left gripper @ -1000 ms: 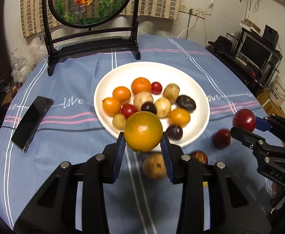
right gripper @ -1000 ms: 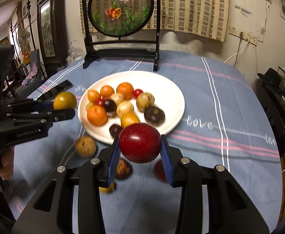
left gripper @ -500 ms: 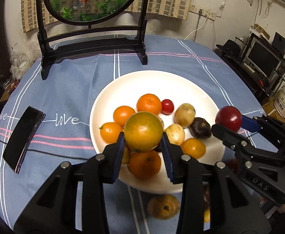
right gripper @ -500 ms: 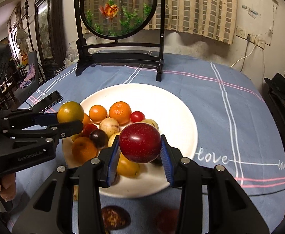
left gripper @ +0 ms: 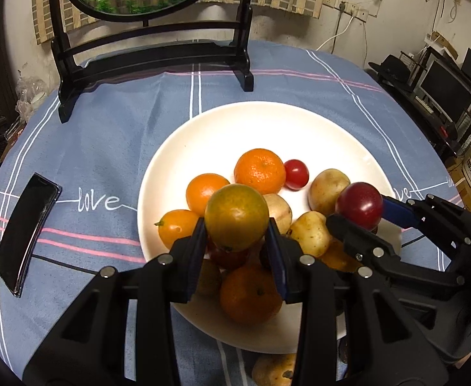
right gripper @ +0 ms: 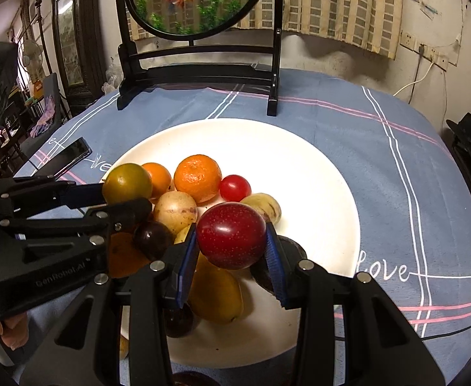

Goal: Organize fruits
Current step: 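Carry both fruits onto the white plate and open both tools, then move both tools back over the remaining fruits, then grasp a pale brown fruit with the left tool while the right tool grasps a small yellow fruit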

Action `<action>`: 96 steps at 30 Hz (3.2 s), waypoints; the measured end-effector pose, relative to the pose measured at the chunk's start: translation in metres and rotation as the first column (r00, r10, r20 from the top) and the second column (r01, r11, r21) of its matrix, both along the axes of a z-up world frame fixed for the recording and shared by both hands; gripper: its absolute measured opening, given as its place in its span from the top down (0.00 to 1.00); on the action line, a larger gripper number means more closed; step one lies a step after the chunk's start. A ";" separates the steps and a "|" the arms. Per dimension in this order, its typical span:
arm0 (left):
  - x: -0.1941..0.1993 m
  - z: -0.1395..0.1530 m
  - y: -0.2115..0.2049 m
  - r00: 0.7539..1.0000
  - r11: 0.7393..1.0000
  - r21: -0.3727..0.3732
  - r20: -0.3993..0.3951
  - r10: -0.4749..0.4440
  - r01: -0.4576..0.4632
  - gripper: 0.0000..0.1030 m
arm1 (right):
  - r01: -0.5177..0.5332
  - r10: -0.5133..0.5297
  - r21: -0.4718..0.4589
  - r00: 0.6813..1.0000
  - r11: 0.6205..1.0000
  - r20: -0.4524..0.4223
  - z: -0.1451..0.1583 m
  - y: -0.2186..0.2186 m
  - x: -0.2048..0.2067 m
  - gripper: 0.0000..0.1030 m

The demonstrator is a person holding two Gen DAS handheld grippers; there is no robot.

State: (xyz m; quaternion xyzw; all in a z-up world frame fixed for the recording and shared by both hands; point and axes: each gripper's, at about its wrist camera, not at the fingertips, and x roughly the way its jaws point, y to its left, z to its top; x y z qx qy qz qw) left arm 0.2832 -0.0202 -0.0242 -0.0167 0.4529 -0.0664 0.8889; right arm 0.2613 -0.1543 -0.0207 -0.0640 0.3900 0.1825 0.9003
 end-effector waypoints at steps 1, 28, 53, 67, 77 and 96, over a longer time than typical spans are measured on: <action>0.000 0.000 0.000 1.000 1.000 0.007 0.002 0.003 -0.003 0.64 | 0.006 -0.006 0.000 1.000 1.000 0.000 0.000 0.000 0.001 0.61; -0.122 0.035 0.001 0.992 0.999 0.044 0.129 0.005 -0.011 0.22 | 0.054 -0.056 0.092 0.998 0.994 0.020 0.018 -0.052 -0.113 0.38; -0.140 -0.023 -0.017 1.000 0.998 0.060 0.011 0.003 -0.003 0.20 | 0.153 -0.147 0.148 0.988 0.977 -0.047 -0.021 -0.095 -0.172 0.38; -0.116 -0.044 -0.027 0.999 0.997 0.083 -0.040 -0.006 0.009 0.21 | 0.141 -0.135 0.145 0.990 0.979 -0.051 -0.021 -0.092 -0.169 0.38; -0.120 -0.042 -0.028 0.999 0.998 0.051 -0.015 -0.034 0.034 0.55 | 0.127 -0.121 0.127 0.991 0.984 -0.056 -0.020 -0.085 -0.171 0.38; -0.149 -0.026 0.011 0.999 1.000 0.010 0.031 -0.022 0.022 0.56 | 0.005 -0.004 0.012 0.995 1.000 -0.102 -0.034 -0.019 -0.158 0.38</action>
